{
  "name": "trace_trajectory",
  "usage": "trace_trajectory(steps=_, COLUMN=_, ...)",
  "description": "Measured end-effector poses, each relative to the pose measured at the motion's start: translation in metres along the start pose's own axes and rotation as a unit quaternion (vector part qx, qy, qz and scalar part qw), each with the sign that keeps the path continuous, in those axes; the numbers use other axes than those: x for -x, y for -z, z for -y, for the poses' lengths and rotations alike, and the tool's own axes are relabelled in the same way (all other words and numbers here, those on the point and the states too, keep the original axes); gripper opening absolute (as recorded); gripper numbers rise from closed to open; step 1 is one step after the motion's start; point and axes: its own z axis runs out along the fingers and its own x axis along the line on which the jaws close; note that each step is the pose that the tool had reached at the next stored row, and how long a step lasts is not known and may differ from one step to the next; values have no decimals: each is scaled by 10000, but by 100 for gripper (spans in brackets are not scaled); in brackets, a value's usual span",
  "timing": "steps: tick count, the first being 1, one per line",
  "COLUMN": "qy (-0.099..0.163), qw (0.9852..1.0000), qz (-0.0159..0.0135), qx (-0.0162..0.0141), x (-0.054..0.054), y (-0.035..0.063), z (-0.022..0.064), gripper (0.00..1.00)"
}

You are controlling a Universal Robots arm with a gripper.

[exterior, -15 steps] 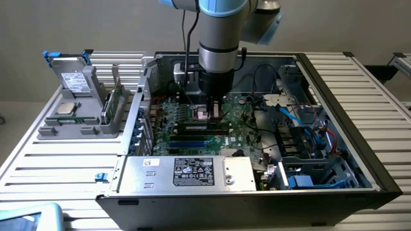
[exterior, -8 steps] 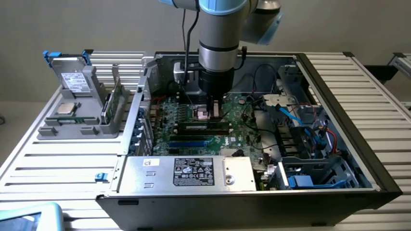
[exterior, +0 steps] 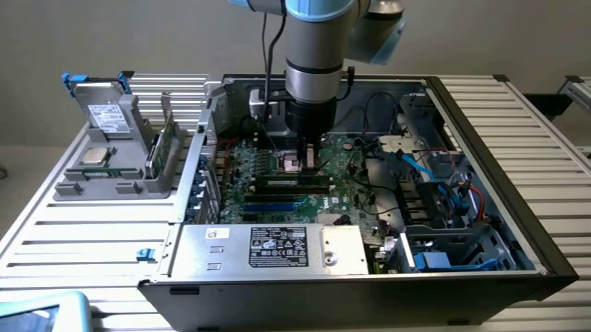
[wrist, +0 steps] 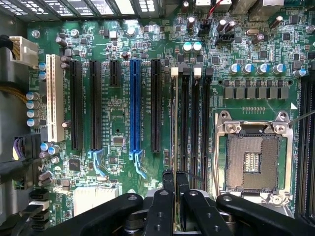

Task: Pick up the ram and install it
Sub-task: 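Insert the ram into the slot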

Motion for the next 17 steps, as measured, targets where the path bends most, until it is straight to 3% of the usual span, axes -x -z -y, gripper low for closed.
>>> trace_trajectory(steps=17, qy=-1, qw=10000, qz=0, qx=-23, x=-4, y=-18, z=-9, gripper=14)
